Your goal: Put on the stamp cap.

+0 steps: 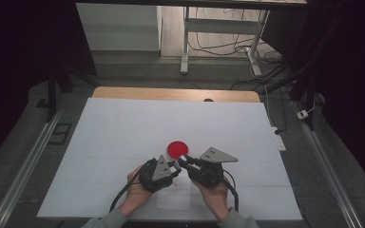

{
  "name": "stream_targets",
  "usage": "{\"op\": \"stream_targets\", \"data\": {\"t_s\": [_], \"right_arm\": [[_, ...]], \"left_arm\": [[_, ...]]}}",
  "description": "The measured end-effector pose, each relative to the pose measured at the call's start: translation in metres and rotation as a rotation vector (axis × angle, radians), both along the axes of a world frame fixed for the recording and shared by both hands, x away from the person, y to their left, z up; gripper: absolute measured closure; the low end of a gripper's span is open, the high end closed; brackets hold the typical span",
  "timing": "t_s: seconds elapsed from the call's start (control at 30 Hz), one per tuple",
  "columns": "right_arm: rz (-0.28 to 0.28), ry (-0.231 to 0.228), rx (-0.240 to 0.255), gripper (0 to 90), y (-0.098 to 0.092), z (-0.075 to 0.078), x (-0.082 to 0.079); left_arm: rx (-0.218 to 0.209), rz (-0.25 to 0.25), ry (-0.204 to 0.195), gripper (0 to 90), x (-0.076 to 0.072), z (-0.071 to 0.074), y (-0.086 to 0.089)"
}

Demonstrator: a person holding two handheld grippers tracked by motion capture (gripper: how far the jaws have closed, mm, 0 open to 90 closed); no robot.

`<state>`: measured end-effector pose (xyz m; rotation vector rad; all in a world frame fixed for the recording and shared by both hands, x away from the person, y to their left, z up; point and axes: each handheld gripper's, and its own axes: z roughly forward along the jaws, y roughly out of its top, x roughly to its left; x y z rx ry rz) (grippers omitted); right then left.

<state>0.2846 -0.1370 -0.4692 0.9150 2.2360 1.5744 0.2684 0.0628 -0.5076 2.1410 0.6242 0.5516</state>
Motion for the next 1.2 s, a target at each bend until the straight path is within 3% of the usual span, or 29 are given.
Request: {"op": "stream_targets", "data": {"t_s": [0.43,0.73,0.97,1.2], "right_arm": [[-0.016,0.004,0.007,75.6,0.001,-0.002,-0.001],[-0.007,0.033,0.027,75.7,-0.001,-0.002,0.001],[0.003,0.050,0.044,75.9,-0.002,-0.002,0.002],[0.010,0.061,0.041,76.1,-0.002,-0.003,0.002]], "left_arm": [[0.010,0.028,-0.033,65.8,-0.003,-0.001,-0.002],[0.036,0.032,-0.076,65.9,-0.006,0.000,-0.003],[0.053,0.039,-0.136,66.1,-0.010,0.001,-0.004],[0.066,0.038,-0.151,66.1,-0.012,0.003,-0.005]]}}
